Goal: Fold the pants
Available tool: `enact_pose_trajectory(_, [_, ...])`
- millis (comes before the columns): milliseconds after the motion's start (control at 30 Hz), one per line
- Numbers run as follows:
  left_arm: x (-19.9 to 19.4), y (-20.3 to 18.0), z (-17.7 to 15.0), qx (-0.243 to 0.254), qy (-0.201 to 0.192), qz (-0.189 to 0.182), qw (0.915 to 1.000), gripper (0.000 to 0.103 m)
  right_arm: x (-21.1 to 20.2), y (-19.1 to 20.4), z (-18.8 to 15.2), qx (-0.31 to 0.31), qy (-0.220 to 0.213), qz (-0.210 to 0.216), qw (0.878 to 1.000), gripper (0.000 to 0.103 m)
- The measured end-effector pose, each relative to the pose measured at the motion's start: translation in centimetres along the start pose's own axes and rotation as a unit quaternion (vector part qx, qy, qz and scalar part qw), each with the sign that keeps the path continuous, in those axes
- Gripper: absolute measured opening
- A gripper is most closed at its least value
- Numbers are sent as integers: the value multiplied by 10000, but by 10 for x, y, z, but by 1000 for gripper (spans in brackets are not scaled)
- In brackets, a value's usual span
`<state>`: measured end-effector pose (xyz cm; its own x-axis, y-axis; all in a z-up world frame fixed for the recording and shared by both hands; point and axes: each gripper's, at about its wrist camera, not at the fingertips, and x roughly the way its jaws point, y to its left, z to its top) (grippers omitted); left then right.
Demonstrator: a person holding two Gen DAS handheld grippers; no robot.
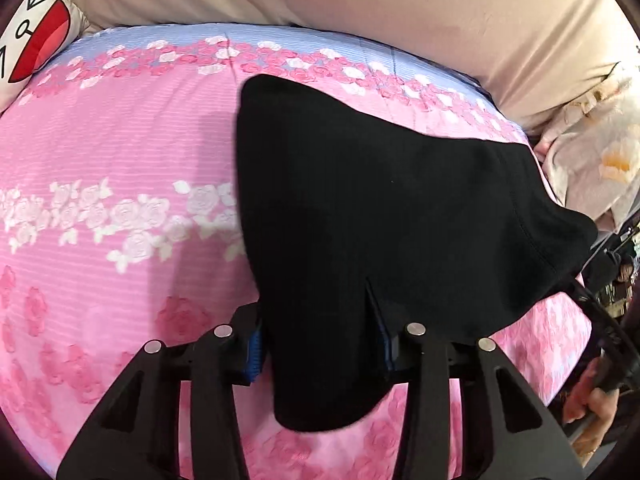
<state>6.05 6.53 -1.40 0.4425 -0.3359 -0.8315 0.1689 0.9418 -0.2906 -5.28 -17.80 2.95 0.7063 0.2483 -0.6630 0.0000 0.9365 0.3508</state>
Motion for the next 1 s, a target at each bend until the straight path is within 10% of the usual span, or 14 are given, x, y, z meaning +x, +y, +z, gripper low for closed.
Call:
enact_pose_trajectory(167, [2, 9, -14, 10, 96, 209, 9997, 75, 23, -42, -39, 657, 671, -521, 9942, 15])
enact_pose_trajectory(333, [-52, -3, -15, 265, -833, 936, 9918, 95, -3, -15, -17, 394, 60, -658, 9970, 25])
enact_pose_trajectory(467, [-73, -11, -2, 319, -1422, 1275, 9811, 98, -8, 33, 22, -629, -402, -1012, 9921, 28])
enact_pose_trajectory(667, [-39, -24, 2, 523, -1123, 1335, 9833, 98, -13, 38, 32, -626, -449, -1115, 9908, 28])
enact_pose_trajectory(1000, [0, -21, -20, 709, -640, 1549, 9833, 98, -12, -17, -13, -297, 472, -1706, 9838, 50])
